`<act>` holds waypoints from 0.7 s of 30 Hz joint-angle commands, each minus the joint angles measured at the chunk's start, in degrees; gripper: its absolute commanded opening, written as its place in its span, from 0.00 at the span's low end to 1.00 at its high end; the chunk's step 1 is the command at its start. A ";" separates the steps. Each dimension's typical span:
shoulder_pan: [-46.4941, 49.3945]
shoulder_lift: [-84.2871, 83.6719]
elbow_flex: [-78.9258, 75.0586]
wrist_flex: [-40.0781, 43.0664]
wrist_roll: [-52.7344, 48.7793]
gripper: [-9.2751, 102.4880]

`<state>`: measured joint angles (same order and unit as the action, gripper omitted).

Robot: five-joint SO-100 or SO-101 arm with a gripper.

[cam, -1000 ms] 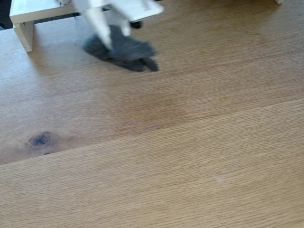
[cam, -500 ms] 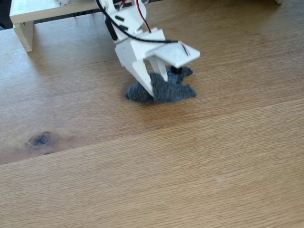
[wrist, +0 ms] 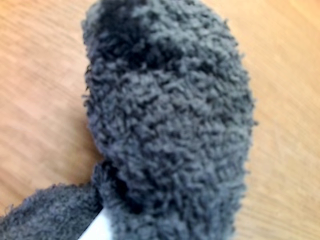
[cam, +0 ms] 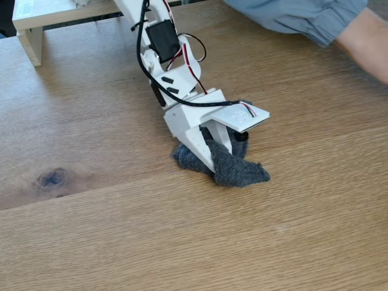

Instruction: Clean the area in front of the robot

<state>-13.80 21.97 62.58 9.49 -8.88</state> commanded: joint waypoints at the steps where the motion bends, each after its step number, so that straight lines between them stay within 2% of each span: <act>1: 11.34 -0.62 -5.10 2.20 -2.72 0.08; 9: 29.00 5.54 -4.92 27.33 -5.71 0.08; 13: 34.01 10.37 -4.92 45.53 -4.48 0.08; 17: 31.11 15.47 -4.92 61.26 1.32 0.08; 21: 21.97 18.02 -4.92 65.21 7.29 0.08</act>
<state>14.24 35.07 58.27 69.26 -5.71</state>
